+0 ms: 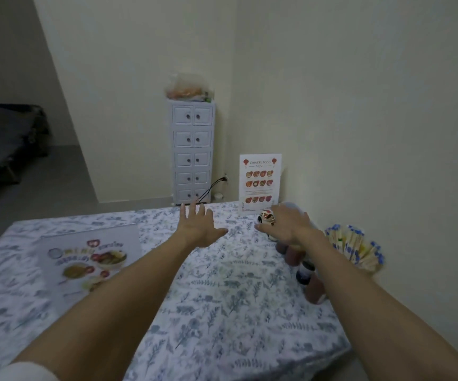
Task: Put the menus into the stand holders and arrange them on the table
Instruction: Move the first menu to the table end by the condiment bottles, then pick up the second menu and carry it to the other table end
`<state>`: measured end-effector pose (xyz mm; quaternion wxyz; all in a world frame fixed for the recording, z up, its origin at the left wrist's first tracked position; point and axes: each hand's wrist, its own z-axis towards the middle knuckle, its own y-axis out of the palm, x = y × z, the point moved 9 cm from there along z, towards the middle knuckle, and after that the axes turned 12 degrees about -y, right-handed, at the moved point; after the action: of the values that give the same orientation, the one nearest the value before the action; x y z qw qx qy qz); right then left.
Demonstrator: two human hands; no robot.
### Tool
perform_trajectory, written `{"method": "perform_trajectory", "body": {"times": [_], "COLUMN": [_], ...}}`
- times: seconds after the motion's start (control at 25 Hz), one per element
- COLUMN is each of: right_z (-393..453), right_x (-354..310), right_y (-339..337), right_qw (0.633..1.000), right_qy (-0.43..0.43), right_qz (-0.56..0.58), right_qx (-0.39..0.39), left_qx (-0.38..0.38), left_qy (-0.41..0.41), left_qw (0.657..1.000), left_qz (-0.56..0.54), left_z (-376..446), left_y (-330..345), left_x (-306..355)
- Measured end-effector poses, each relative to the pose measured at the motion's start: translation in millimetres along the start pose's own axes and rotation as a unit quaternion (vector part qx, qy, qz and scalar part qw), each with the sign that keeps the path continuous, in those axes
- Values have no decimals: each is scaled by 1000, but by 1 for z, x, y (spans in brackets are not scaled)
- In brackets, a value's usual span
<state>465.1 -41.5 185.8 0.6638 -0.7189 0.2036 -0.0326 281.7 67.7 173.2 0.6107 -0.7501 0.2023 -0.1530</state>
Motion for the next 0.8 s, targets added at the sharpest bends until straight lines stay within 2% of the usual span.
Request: {"method": "perform_trajectory", "body": {"times": [0.24, 0.48, 0.64, 0.8], "right_z": [-44, -44, -42, -18], "right_x": [-59, -134, -193, -242], "right_y": [38, 80, 106, 152], "right_qw": [998, 990, 966, 916], "right_qy": [-47, -122, -153, -144], "right_qz": [32, 68, 197, 372], "right_qx": [-5, 31, 64, 41], "left_qx": [1, 21, 66, 124], "left_qy": [-25, -104, -156, -196], "left_qw": [999, 984, 948, 885], "left_qz": [-25, -147, -270, -403], "left_z": [-67, -111, -124, -122], "left_y": [40, 77, 96, 115], "left_x": [-62, -141, -203, -264]}}
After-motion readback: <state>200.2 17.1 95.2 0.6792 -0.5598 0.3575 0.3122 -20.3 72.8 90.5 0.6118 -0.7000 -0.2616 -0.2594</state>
